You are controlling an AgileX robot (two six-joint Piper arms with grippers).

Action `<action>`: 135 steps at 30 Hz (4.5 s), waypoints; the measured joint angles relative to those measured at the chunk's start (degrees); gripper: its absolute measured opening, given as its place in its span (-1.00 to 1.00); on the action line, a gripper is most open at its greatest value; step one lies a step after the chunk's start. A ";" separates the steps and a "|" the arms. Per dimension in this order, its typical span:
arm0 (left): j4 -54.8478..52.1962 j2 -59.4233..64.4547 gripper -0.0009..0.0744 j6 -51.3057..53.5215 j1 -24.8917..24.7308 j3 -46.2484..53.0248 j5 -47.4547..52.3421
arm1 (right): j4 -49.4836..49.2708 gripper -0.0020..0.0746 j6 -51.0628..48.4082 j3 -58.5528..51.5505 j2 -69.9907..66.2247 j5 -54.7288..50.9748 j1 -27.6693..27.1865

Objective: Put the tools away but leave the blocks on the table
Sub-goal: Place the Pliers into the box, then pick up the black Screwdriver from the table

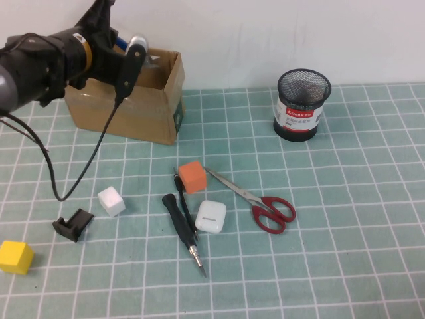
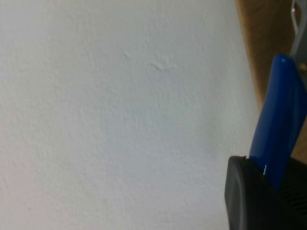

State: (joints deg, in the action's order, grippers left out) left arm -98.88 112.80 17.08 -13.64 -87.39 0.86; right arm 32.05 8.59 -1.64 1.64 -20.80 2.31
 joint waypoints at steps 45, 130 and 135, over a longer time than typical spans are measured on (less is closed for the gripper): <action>67.42 -22.25 -0.98 -43.25 -18.13 0.00 42.86 | 0.00 -0.97 0.00 0.00 0.00 0.00 0.00; 100.37 -4.66 -0.11 -40.58 -20.36 10.14 49.96 | 0.00 -0.97 0.00 0.00 0.00 0.00 0.00; 100.49 -3.73 -0.11 -41.22 -19.72 10.01 50.29 | 0.00 -0.97 0.00 0.00 0.00 0.00 0.00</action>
State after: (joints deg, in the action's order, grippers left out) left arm 1.61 109.07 -24.14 -33.37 -77.38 51.15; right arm 32.05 8.59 -1.64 1.64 -20.80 2.31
